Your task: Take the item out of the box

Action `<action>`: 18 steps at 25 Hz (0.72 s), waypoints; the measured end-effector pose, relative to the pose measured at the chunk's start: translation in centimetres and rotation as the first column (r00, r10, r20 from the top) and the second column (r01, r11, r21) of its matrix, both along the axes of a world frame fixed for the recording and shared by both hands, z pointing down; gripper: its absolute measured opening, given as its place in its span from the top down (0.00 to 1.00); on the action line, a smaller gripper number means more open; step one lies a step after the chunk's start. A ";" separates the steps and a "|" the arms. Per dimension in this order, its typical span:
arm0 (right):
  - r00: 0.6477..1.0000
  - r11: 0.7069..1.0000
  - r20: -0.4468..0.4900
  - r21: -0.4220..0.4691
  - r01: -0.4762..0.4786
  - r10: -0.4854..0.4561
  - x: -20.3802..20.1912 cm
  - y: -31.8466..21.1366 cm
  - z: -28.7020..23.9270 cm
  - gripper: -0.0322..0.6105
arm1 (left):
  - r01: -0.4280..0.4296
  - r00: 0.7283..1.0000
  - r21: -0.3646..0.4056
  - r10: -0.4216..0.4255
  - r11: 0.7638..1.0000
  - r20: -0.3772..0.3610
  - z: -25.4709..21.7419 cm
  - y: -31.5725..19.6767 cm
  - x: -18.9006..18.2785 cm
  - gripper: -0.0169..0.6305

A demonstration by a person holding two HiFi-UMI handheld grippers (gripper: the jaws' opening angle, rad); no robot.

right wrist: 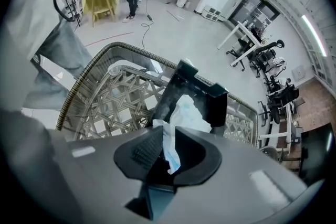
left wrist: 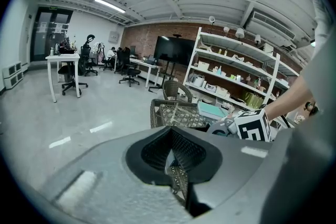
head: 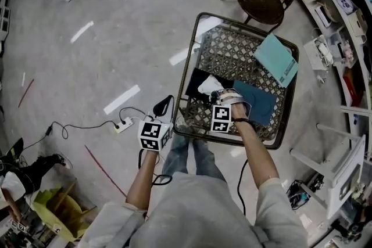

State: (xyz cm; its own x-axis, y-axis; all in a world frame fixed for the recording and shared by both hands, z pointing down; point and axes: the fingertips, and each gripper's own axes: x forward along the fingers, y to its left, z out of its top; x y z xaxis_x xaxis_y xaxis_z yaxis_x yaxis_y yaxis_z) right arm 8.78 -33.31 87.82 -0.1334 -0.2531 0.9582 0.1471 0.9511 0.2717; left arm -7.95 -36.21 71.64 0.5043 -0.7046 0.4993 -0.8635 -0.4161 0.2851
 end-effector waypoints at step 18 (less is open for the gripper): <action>0.998 0.999 0.031 0.019 -0.048 0.048 0.1 0.5 -1.1 0.95 | -0.007 1.000 0.012 0.007 1.000 0.000 -0.6 0.5 0.3 0.97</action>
State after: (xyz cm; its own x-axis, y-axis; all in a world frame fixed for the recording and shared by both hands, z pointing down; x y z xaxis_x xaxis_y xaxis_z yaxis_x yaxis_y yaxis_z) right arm 8.86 -32.77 86.75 -0.1494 -0.2786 0.9487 0.0928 0.9513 0.2939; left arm -7.60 -35.67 71.03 0.5090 -0.7068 0.4912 -0.8607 -0.4253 0.2800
